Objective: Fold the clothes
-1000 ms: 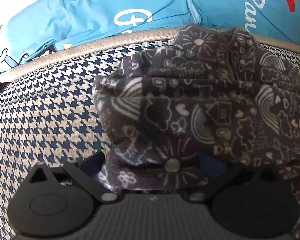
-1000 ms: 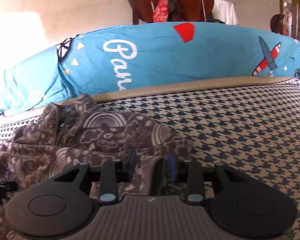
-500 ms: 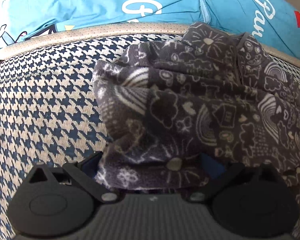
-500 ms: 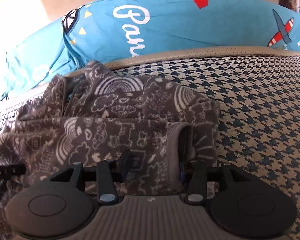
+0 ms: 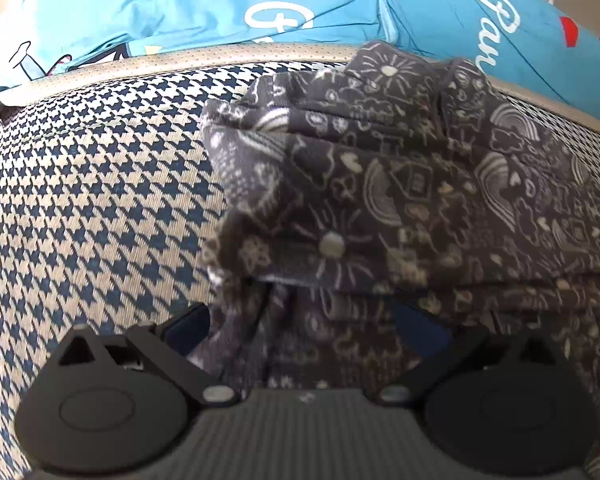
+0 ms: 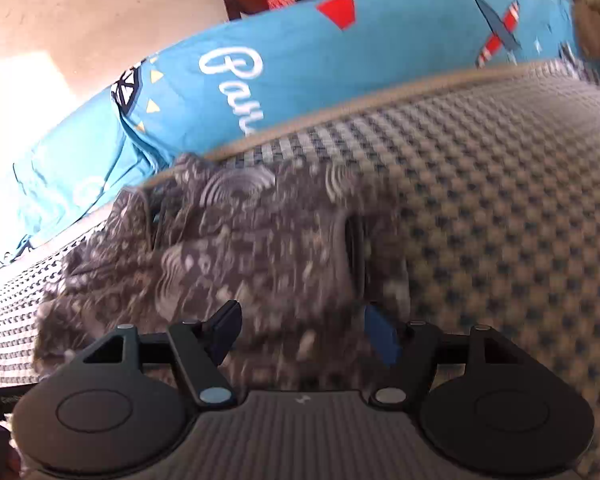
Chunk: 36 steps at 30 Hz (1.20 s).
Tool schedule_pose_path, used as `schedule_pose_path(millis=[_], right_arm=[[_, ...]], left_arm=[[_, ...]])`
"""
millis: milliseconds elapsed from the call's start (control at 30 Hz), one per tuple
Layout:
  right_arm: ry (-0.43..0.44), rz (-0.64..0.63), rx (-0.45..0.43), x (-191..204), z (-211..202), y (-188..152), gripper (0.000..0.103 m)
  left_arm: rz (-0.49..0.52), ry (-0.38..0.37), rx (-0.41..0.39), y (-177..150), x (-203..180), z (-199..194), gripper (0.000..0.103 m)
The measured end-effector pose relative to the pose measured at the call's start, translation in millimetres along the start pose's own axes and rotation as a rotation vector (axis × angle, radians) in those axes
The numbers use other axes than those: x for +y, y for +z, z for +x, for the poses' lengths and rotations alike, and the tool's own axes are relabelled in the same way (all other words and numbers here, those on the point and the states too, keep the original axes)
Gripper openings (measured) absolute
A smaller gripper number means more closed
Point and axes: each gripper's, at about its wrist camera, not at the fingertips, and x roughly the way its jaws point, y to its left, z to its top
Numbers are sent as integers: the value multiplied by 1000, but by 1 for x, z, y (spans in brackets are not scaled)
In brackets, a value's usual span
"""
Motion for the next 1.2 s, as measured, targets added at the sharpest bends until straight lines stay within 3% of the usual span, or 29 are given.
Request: schedule_pose_path(millis=[367,733,1067,1200], right_arm=[[-19,1,16,-2,-23,-41,69],[2,-33,41,-2,-24,-64,74],[35,12,10,-9,-33,-70,75],[61,43,-19,-17,-51,-75,75]], left_arm=[[26,6,-24,-33,-10,-16,103],[123,60,-33,-60,-28,-11,103],[100,37,-56,-69,-23,-19,103],[69,-11,-63,-77,-20,-32,103]])
